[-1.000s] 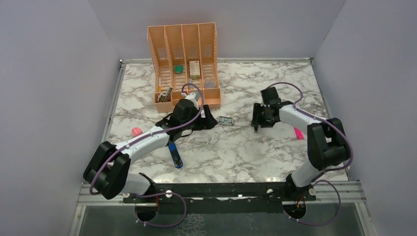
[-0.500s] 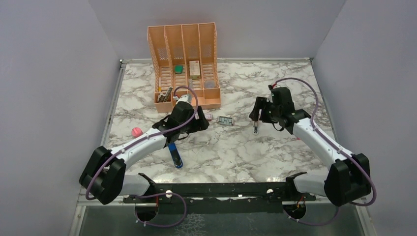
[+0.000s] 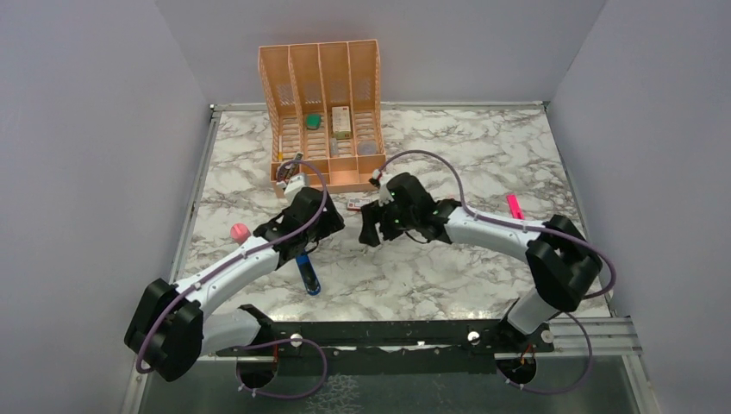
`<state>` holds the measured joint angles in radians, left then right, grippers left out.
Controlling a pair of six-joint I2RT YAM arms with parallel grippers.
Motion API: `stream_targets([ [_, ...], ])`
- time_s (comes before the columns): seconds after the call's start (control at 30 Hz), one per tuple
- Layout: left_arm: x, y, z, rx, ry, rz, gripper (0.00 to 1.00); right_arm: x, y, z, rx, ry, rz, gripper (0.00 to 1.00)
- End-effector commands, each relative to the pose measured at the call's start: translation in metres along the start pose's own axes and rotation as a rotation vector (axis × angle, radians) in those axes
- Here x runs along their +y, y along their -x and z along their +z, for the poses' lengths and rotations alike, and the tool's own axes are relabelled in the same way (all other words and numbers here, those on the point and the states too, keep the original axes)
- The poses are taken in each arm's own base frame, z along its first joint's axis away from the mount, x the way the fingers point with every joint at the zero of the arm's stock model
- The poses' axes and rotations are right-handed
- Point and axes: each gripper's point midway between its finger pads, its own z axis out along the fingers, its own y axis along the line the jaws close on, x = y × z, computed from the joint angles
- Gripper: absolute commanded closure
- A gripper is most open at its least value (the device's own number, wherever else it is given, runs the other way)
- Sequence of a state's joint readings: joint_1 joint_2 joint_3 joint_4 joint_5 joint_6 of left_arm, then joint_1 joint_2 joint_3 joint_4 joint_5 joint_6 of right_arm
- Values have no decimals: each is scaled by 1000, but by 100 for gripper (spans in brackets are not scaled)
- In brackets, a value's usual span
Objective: Load the staples into the stapler
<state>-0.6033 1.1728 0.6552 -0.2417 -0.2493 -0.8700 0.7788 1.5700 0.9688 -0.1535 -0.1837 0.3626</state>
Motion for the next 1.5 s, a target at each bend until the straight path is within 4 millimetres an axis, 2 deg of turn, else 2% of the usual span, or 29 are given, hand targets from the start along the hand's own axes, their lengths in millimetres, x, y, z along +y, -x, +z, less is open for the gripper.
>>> stream_targets([
  [0.0,9,26,-14,-105,55,-40,26,43,18,25,-53,172,-192,25],
  [0.2,17,47,-25,-172,70,-50,26,42,7,50,8,198,-368,25],
  [0.37,18,65,-27,-173,54,-67,26,52,-6,53,33,296,-481,31],
  [0.5,16,59,-21,-141,24,-85,27,62,-22,54,88,367,-525,31],
  [0.63,19,53,-16,-115,19,-99,28,57,-29,62,118,327,-543,34],
  [0.8,17,50,-14,-97,-5,-100,29,50,-29,69,125,273,-557,45],
  [0.9,15,47,-13,-80,-14,-99,30,46,-29,70,120,232,-548,55],
  [1.1,13,37,-10,-41,-37,-100,31,28,-22,61,68,88,-453,70],
  [1.23,5,30,-8,-4,-88,-83,33,7,-25,46,49,-67,-276,73],
  [1.33,-3,23,-5,35,-133,-69,33,-15,-25,27,1,-229,-109,73],
  [1.47,-16,7,1,113,-211,-60,34,-39,-41,2,-33,-383,95,73],
])
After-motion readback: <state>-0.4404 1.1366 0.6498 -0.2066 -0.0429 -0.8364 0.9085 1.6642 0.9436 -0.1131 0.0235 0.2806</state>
